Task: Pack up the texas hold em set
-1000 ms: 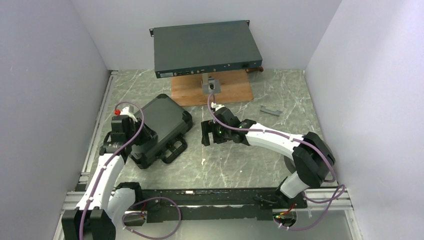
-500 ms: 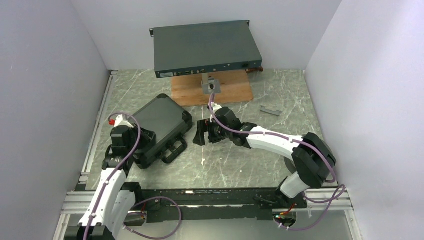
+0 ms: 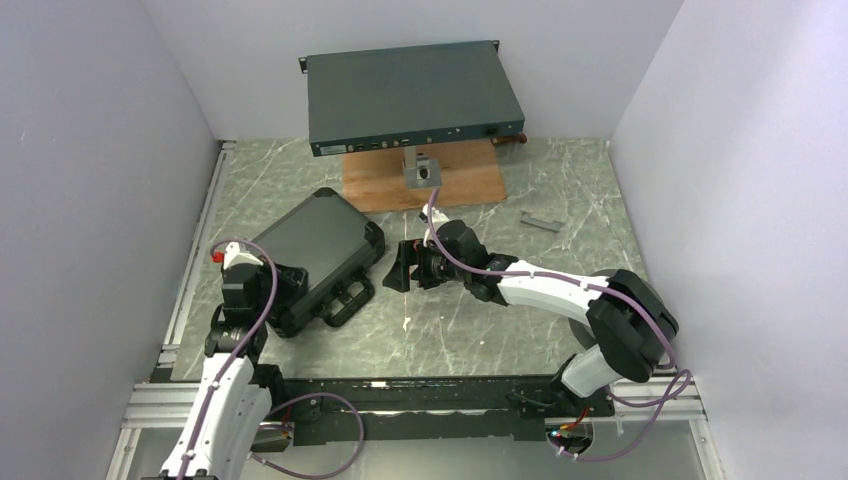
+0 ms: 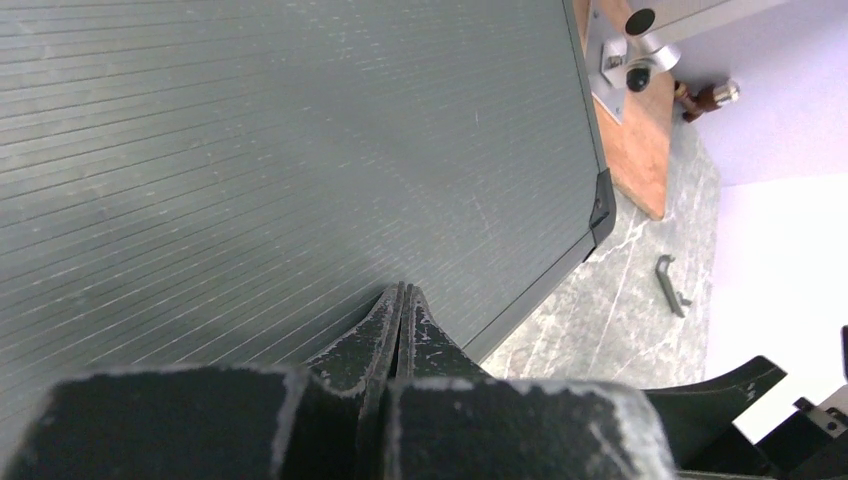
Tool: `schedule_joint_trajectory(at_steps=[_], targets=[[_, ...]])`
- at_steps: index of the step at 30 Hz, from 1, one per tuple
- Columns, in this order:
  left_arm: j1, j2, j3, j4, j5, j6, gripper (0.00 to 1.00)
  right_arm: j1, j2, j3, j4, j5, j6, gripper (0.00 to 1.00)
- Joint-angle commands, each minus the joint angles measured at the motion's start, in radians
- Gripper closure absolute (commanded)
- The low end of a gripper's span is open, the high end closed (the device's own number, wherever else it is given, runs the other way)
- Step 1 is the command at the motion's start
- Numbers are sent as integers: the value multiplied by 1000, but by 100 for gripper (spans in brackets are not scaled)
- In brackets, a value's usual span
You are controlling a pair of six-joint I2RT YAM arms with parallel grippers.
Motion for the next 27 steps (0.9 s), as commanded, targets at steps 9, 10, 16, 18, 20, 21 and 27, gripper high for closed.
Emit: schedule_joint_trajectory(at_steps=[9, 10, 16, 18, 20, 21, 27], targets=[[1, -140, -133, -267, -90, -61, 100, 3, 26, 38, 57, -12, 25, 15], [1, -167, -143, -264, -90, -63, 100, 4, 31, 38, 65, -13, 26, 15], [2, -289, -205, -317, -150, -137, 100, 3, 61, 8, 146, 6, 103, 26], [2, -281, -206, -325, -154, -148, 100, 4, 87, 0, 182, -1, 139, 31], [2, -244, -194, -328, -157, -149, 100, 5, 130, 15, 187, -14, 163, 36], [2, -210, -187, -334, -164, -153, 100, 6, 151, 24, 190, -22, 175, 39], [2, -52, -155, -308, -160, -124, 100, 14, 282, 69, 205, -85, 251, 60]])
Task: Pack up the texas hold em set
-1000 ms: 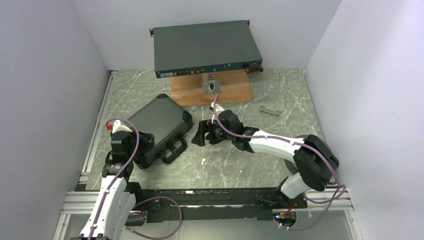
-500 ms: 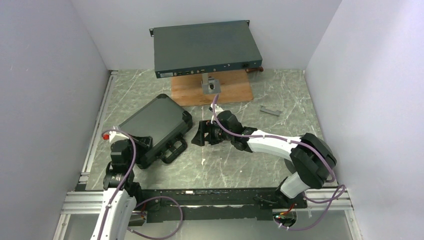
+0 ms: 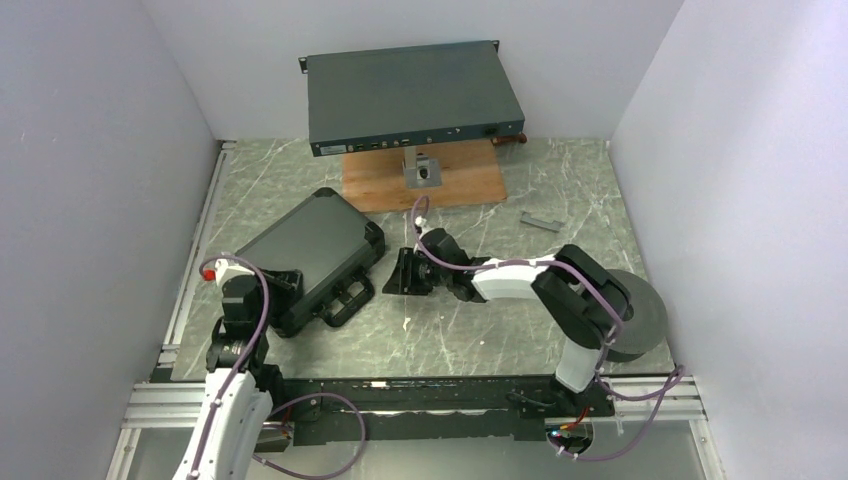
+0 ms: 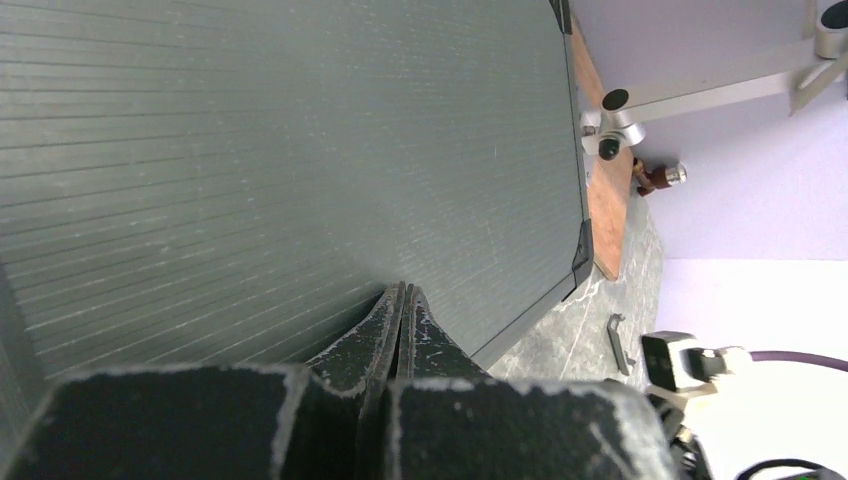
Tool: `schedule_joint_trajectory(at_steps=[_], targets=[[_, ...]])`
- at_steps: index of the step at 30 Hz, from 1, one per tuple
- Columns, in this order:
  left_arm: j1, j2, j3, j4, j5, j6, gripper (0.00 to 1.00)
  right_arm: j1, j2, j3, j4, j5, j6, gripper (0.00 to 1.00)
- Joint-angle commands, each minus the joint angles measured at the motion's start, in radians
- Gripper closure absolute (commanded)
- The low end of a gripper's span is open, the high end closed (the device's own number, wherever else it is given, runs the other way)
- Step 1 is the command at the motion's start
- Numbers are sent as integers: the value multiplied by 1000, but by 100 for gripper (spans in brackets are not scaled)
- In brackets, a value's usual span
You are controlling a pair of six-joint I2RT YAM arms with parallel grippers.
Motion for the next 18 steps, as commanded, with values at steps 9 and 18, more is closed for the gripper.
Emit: schedule_joint_trajectory(at_steps=[9, 18], targets=[[2, 38, -83, -297, -70, 59, 100, 41, 194, 97, 116, -133, 147, 100], [2, 87, -66, -285, -84, 82, 100, 51, 244, 117, 169, -142, 190, 100]])
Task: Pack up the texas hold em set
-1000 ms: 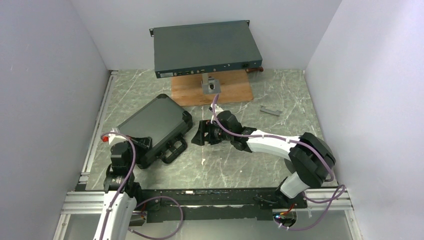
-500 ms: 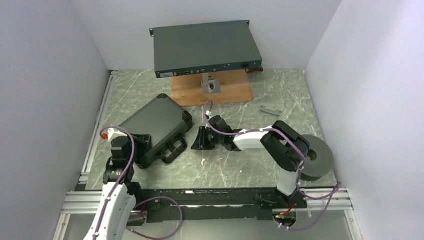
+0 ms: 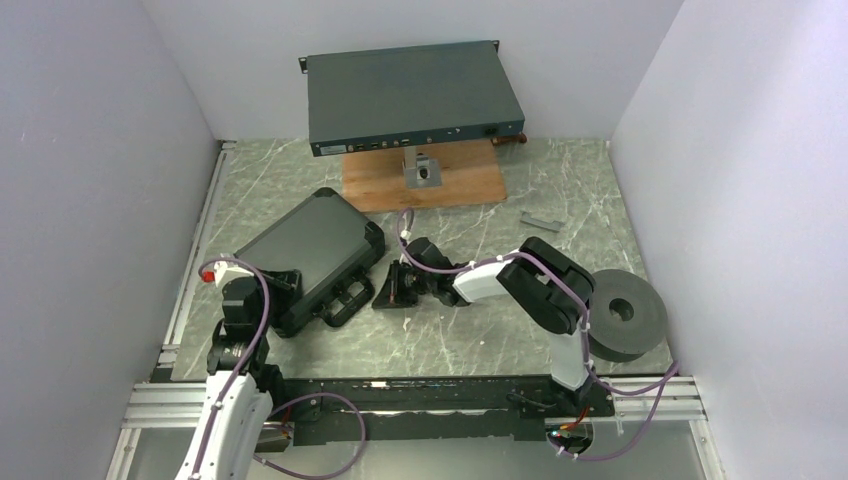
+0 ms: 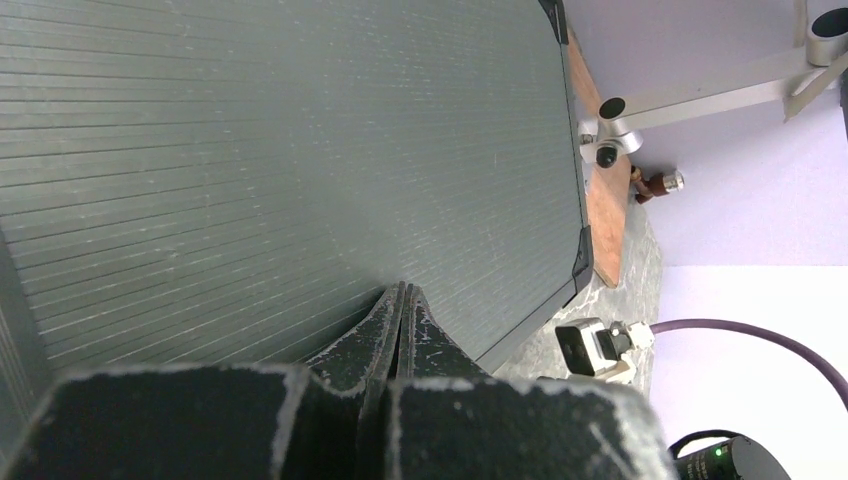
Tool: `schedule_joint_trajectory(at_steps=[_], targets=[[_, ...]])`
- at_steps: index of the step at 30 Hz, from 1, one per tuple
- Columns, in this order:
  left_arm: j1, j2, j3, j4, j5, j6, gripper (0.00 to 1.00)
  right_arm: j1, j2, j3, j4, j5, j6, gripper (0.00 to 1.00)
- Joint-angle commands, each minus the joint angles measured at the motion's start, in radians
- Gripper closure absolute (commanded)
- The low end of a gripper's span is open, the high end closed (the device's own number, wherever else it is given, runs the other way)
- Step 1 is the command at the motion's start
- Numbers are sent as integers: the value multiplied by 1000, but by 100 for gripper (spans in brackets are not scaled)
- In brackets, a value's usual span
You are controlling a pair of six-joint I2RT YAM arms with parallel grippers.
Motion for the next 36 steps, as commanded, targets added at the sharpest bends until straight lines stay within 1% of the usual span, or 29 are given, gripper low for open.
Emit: schedule_joint_trajectory(at_steps=[1, 5, 11, 18, 24, 36], targets=[[2, 90, -55, -312, -66, 82, 100, 8, 30, 69, 51, -25, 23, 100], [2, 114, -48, -307, -69, 89, 100, 11, 62, 91, 55, -28, 30, 100], [2, 91, -56, -303, -65, 92, 100, 12, 101, 111, 50, -48, 25, 100], [2, 96, -56, -297, -65, 96, 100, 31, 83, 115, 13, -36, -3, 100], [2, 95, -56, -294, -63, 101, 100, 45, 105, 156, -3, -70, -3, 100], [2, 91, -59, -291, -59, 104, 100, 51, 84, 202, -53, -56, -32, 100]])
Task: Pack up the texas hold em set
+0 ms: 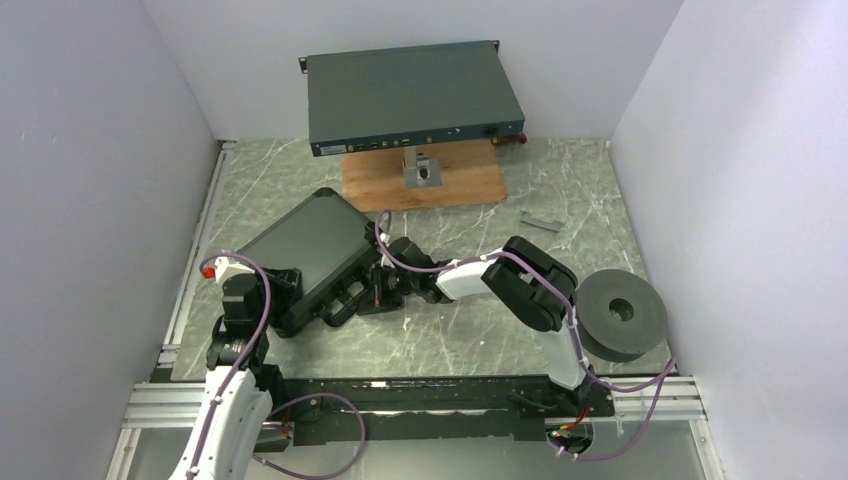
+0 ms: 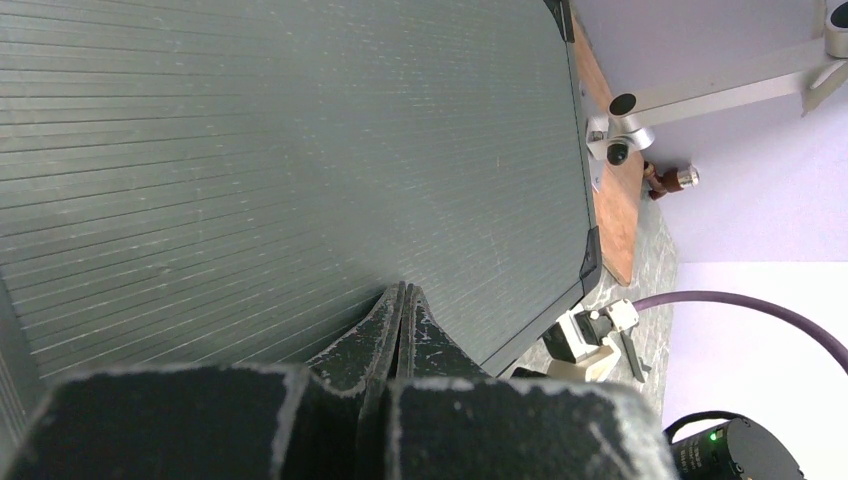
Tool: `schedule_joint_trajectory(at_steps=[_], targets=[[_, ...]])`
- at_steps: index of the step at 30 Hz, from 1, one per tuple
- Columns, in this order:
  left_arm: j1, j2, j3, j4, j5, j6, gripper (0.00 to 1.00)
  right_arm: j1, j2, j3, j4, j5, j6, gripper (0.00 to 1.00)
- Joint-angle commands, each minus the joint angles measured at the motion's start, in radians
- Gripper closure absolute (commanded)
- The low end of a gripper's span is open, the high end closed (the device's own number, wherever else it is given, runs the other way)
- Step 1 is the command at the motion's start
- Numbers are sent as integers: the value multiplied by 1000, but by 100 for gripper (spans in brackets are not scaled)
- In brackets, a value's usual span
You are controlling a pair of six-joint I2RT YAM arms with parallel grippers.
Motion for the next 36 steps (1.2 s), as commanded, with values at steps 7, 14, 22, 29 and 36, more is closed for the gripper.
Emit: schedule_joint_trajectory(at_steps=[7, 14, 22, 29, 36], targets=[[2, 24, -87, -301, -56, 74, 100, 2, -33, 83, -12, 21, -31, 100], [2, 26, -88, -301, -56, 72, 100, 2, -40, 106, -28, 8, -43, 100], [2, 27, -88, -298, -55, 72, 100, 2, -56, 141, -40, -20, -35, 100], [2, 29, -88, -297, -53, 73, 100, 6, -84, 120, 9, -32, 5, 100], [2, 30, -88, -295, -50, 76, 100, 14, -67, 111, 65, -11, 90, 100]])
